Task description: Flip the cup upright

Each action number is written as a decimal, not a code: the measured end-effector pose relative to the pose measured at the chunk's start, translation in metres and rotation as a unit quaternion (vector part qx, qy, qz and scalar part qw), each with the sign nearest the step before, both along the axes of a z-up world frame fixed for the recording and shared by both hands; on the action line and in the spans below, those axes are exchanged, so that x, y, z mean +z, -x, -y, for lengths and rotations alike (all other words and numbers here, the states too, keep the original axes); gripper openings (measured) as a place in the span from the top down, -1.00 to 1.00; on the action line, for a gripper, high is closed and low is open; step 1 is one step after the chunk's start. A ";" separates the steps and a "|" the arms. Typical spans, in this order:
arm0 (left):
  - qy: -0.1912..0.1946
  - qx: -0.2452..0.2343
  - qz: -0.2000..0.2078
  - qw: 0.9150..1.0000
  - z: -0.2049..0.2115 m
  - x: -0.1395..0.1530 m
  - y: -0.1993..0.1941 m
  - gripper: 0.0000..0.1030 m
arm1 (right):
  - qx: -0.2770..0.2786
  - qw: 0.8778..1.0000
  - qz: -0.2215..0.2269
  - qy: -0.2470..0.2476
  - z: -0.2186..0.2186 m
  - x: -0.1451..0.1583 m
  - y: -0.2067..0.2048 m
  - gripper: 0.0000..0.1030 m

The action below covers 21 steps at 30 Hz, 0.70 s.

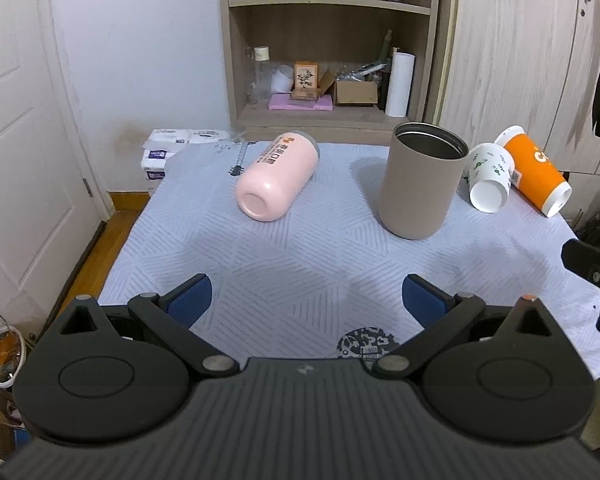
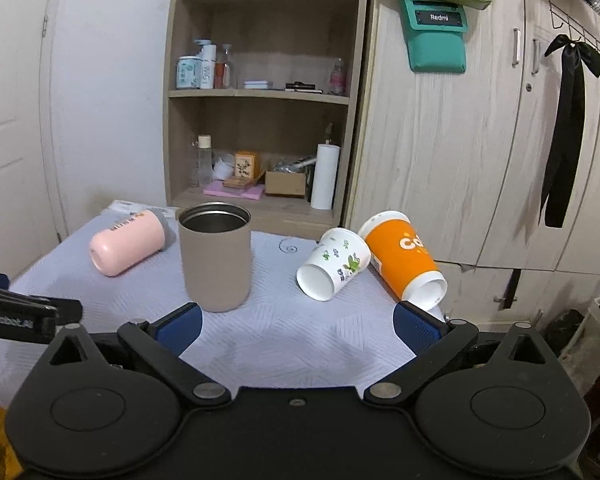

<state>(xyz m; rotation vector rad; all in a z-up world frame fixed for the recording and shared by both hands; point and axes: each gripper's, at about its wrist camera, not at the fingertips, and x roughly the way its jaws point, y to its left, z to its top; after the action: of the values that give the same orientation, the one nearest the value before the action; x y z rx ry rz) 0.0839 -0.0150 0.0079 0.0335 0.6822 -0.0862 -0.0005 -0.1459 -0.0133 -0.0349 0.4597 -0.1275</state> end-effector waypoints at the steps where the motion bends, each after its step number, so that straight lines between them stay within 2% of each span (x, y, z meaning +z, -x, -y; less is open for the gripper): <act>1: -0.003 0.002 0.001 1.000 0.000 0.000 0.000 -1.00 | 0.002 1.000 -0.004 -0.004 0.002 -0.001 -0.001 -1.00; 5: -0.008 0.008 0.001 1.000 -0.002 0.001 0.001 -1.00 | 0.006 1.000 -0.013 -0.020 0.007 -0.002 -0.003 -1.00; 13: -0.018 0.006 -0.007 1.000 0.000 -0.002 0.000 -1.00 | 0.011 0.999 -0.026 -0.016 0.003 -0.009 -0.009 -1.00; 21: -0.025 0.007 -0.013 1.000 0.002 -0.005 0.001 -1.00 | 0.012 1.000 0.001 -0.018 0.002 -0.009 -0.003 -1.00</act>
<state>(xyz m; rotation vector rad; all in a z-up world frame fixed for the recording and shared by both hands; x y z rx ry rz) 0.0826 -0.0165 0.0024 0.0748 0.7095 -0.0557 0.0023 -0.1484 -0.0225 -0.0059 0.4599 -0.0949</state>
